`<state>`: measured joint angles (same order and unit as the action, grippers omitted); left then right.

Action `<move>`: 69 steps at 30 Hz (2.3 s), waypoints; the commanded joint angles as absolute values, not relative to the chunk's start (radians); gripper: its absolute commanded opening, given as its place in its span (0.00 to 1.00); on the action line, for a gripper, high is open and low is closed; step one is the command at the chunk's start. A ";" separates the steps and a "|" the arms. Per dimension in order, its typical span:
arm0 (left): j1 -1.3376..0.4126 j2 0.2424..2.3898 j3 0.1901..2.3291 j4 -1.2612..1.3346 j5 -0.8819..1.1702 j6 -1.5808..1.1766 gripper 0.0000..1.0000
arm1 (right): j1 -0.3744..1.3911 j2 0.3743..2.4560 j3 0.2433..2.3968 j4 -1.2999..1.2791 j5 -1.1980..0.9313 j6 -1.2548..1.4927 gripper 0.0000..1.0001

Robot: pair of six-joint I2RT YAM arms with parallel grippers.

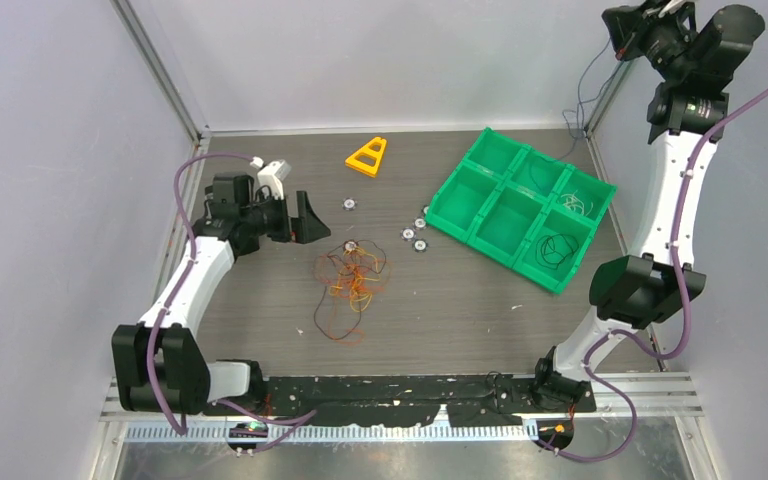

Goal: Untangle the cables

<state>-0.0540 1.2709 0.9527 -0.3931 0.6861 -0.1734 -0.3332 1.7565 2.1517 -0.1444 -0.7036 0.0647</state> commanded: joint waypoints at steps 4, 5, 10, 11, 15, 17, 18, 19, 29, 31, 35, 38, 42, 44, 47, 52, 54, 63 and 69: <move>-0.055 1.317 1.023 -0.354 0.730 -0.210 1.00 | -0.332 1.802 2.193 -0.078 -0.721 0.026 0.05; -0.055 1.322 1.028 -0.354 0.728 -0.209 0.99 | -0.332 1.809 2.194 -0.073 -0.721 0.030 0.05; -0.056 1.343 1.060 -0.369 0.718 -0.193 1.00 | -0.328 1.856 2.177 -0.035 -0.724 0.045 0.05; -0.055 1.347 1.068 -0.374 0.718 -0.191 1.00 | -0.327 1.860 2.164 -0.032 -0.723 0.032 0.05; -0.055 1.359 1.078 -0.386 0.710 -0.186 1.00 | -0.323 1.878 2.135 -0.018 -0.716 0.005 0.05; -0.056 1.364 1.080 -0.389 0.709 -0.184 1.00 | -0.318 1.886 2.122 -0.020 -0.718 -0.022 0.05; -0.056 1.365 1.082 -0.392 0.708 -0.184 1.00 | -0.314 1.887 2.108 -0.021 -0.720 -0.034 0.05; -0.056 1.366 1.083 -0.395 0.705 -0.184 0.99 | -0.311 1.886 2.098 -0.021 -0.721 -0.039 0.05; -0.061 1.379 1.108 -0.408 0.673 -0.205 1.00 | -0.223 1.836 1.806 0.061 -0.710 -0.007 0.05; -0.061 1.375 1.110 -0.416 0.660 -0.203 1.00 | -0.219 1.820 1.742 0.069 -0.691 0.034 0.06; -0.061 1.362 1.099 -0.425 0.644 -0.190 1.00 | -0.224 1.772 1.626 0.068 -0.681 0.077 0.06; -0.061 1.361 1.090 -0.422 0.643 -0.191 1.00 | -0.225 1.755 1.587 0.071 -0.680 0.083 0.05; -0.060 1.374 1.098 -0.425 0.641 -0.191 1.00 | -0.240 1.805 1.632 0.071 -0.647 0.096 0.05; -0.060 1.380 1.108 -0.433 0.637 -0.184 1.00 | -0.243 1.841 1.674 0.058 -0.625 0.066 0.06; -0.060 1.390 1.122 -0.449 0.627 -0.175 1.00 | -0.245 1.918 1.721 0.014 -0.600 -0.022 0.05; -0.061 1.389 1.129 -0.466 0.616 -0.158 1.00 | -0.243 2.005 1.779 -0.069 -0.564 -0.159 0.05; -0.060 1.387 1.131 -0.475 0.612 -0.149 1.00 | -0.243 2.031 1.791 -0.088 -0.541 -0.202 0.05; -0.060 1.391 1.146 -0.505 0.599 -0.133 1.00 | -0.216 2.091 1.775 -0.221 -0.446 -0.434 0.05; -0.060 1.392 1.158 -0.517 0.591 -0.129 1.00 | -0.185 2.132 1.818 -0.303 -0.380 -0.488 0.20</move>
<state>-0.0578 1.3941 1.1095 -0.5053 0.5987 -0.1474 -0.2096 2.1143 1.7576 -0.2493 -0.4385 -0.4141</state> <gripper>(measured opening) 0.994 0.111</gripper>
